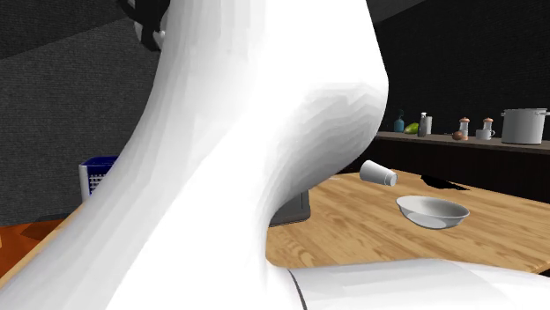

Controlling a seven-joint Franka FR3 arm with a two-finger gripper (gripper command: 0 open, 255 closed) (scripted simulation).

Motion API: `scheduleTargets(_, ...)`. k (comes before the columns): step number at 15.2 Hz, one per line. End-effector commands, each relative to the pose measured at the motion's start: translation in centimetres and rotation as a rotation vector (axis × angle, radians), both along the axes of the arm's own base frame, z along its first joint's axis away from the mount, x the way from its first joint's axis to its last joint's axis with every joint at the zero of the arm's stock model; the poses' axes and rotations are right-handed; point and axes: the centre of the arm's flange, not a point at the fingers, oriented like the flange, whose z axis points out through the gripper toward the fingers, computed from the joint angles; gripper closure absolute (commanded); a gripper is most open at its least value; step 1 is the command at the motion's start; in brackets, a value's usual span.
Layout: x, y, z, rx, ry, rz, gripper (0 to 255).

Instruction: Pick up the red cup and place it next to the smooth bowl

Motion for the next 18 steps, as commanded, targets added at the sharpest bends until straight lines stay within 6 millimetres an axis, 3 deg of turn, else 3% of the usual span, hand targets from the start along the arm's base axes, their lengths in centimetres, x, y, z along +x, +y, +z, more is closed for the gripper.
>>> scheduleTargets(1,-0.4,-2.7,-0.1,0.000,-0.001,0.000,255)
scheduleTargets(18,-2.4,-25.1,-0.1,0.000,-0.001,0.000,255)
